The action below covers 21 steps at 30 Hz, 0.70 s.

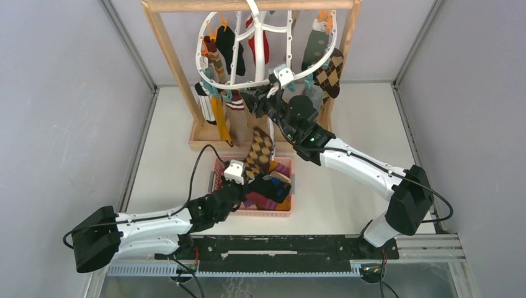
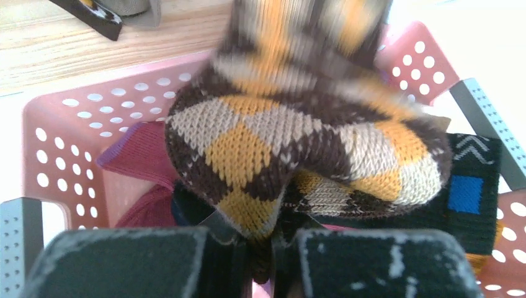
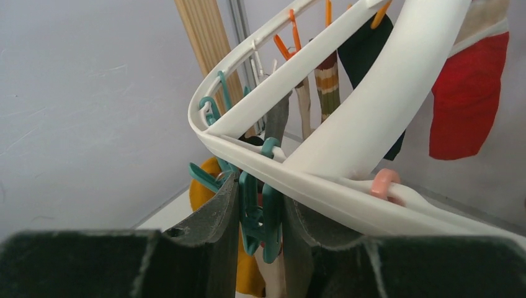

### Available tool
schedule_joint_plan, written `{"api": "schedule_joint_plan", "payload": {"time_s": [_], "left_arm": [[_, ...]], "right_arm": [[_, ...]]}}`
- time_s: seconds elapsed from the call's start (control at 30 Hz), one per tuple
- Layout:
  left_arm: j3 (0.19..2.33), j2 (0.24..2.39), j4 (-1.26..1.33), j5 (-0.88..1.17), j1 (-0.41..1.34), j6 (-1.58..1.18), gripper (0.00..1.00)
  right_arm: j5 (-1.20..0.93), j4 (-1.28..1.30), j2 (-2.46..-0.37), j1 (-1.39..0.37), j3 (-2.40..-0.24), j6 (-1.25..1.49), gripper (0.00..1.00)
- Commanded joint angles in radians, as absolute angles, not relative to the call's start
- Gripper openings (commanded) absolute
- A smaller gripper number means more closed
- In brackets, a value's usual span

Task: Remove the socks clipped to the hanger
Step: Remove the sock from the hanger.

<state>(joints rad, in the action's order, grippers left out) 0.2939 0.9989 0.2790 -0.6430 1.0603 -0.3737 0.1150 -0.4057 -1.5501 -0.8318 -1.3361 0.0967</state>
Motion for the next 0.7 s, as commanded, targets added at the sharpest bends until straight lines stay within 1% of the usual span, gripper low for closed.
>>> {"api": "schedule_joint_plan", "payload": {"time_s": [0.0,0.2,0.33,0.37,0.4,0.47,0.5,0.53,0.6,0.67], "left_arm": [[0.337,0.981,0.308,-0.704,1.121,-0.409,0.01],[0.356,0.959,0.267,-0.743,1.165,-0.407,0.01],[0.369,0.939,0.240,-0.755,1.177,-0.401,0.01],[0.371,0.929,0.234,-0.758,1.182,-0.400,0.01],[0.373,0.922,0.225,-0.762,1.186,-0.398,0.01],[0.378,0.904,0.207,-0.771,1.199,-0.396,0.01],[0.381,0.896,0.196,-0.775,1.203,-0.395,0.01],[0.383,0.886,0.188,-0.778,1.205,-0.394,0.01],[0.386,0.867,0.174,-0.784,1.209,-0.389,0.01],[0.393,0.852,0.159,-0.789,1.212,-0.383,0.01]], "right_arm": [[0.098,-0.462,-1.491,-0.790,-1.342,0.141,0.01],[0.090,-0.463,-1.464,-0.764,-1.313,0.160,0.02],[0.094,-0.469,-1.433,-0.743,-1.281,0.170,0.08],[0.093,-0.466,-1.425,-0.737,-1.275,0.176,0.11],[0.089,-0.463,-1.418,-0.730,-1.272,0.180,0.18],[0.080,-0.445,-1.406,-0.721,-1.266,0.189,0.36],[0.073,-0.437,-1.394,-0.720,-1.262,0.191,0.42],[0.072,-0.431,-1.385,-0.719,-1.255,0.192,0.47],[0.066,-0.422,-1.362,-0.719,-1.236,0.195,0.52],[0.067,-0.416,-1.335,-0.719,-1.205,0.198,0.53]]}}
